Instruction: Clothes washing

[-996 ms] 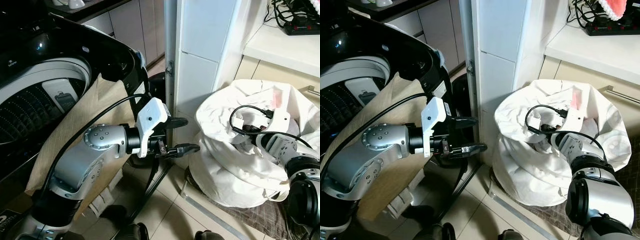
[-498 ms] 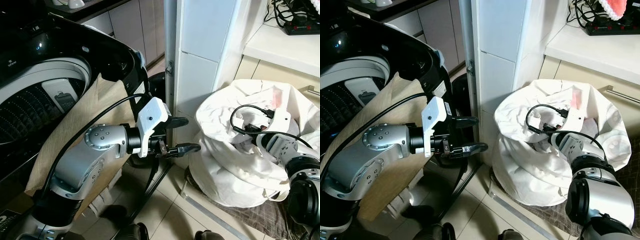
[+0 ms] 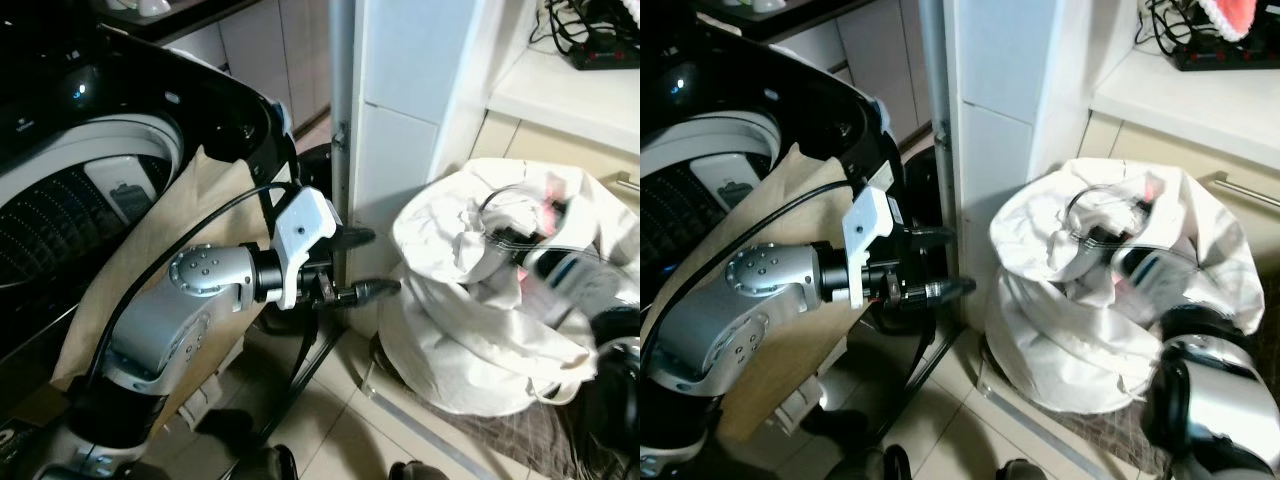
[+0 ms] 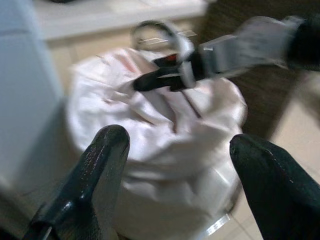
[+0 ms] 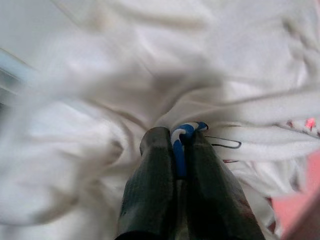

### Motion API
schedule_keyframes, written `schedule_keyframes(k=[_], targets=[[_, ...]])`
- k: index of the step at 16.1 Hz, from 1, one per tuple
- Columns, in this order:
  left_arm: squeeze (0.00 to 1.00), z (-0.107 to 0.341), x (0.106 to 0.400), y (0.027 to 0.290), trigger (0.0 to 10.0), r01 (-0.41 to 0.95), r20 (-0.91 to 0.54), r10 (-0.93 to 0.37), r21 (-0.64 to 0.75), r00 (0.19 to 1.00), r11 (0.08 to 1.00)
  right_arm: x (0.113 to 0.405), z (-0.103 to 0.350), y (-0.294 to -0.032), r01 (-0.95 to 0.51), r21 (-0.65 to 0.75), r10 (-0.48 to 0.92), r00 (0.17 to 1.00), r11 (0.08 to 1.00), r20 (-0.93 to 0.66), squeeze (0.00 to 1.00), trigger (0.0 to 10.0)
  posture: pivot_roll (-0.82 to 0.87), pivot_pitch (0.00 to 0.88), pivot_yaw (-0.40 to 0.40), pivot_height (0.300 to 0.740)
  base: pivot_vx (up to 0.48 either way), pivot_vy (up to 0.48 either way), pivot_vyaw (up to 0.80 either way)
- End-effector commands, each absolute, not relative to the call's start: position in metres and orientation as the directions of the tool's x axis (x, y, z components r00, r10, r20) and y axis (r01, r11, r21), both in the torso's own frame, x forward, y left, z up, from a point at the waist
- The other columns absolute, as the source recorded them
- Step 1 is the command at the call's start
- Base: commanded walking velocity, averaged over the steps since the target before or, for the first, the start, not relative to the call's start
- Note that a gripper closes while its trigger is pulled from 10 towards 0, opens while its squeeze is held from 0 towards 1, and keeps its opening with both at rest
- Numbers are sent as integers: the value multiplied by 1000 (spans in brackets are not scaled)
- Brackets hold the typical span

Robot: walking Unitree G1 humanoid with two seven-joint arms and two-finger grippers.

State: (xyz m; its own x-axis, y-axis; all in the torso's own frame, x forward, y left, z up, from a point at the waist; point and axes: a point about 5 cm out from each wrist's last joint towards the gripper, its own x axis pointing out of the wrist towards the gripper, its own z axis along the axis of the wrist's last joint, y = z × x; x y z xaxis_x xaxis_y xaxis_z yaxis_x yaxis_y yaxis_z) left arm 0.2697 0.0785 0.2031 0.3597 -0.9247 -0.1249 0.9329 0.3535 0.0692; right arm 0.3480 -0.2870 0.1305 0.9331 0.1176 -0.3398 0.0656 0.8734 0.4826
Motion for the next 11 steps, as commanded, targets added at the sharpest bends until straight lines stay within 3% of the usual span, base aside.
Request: schedule_keyframes(k=[1, 3, 4, 6, 9, 11], targets=[[0, 214, 279, 84, 10000, 898, -66, -897, 88, 437, 431, 346, 165, -285, -64, 532, 207, 954, 844, -214, 0, 0, -102, 61, 71, 740, 0, 0, 0], [0, 232, 290, 79, 10000, 861, 61, -867, 104, 494, 498, 323, 226, -268, -338, 501, 401, 916, 796, -20, 0, 0, -132, 43, 80, 740, 0, 0, 0], [0, 236, 292, 76, 10000, 858, 88, -864, 107, 496, 503, 317, 241, -261, -404, 490, 451, 892, 773, 24, 0, 0, -135, 43, 80, 740, 0, 0, 0], [0, 261, 299, 59, 10000, 859, 206, -857, 111, 472, 500, 297, 296, -237, -617, 420, 607, 775, 665, 176, 0, 0, -152, 29, 84, 740, 0, 0, 0], [0, 275, 304, 35, 10000, 887, 278, -864, 78, 419, 455, 280, 330, -213, -750, 374, 707, 652, 545, 276, 0, 0, -158, 19, 80, 740, 0, 0, 0], [0, 273, 302, 21, 10000, 913, 284, -884, 61, 371, 403, 276, 334, -206, -772, 370, 724, 625, 517, 292, 0, 0, -160, 16, 78, 740, 0, 0, 0]])
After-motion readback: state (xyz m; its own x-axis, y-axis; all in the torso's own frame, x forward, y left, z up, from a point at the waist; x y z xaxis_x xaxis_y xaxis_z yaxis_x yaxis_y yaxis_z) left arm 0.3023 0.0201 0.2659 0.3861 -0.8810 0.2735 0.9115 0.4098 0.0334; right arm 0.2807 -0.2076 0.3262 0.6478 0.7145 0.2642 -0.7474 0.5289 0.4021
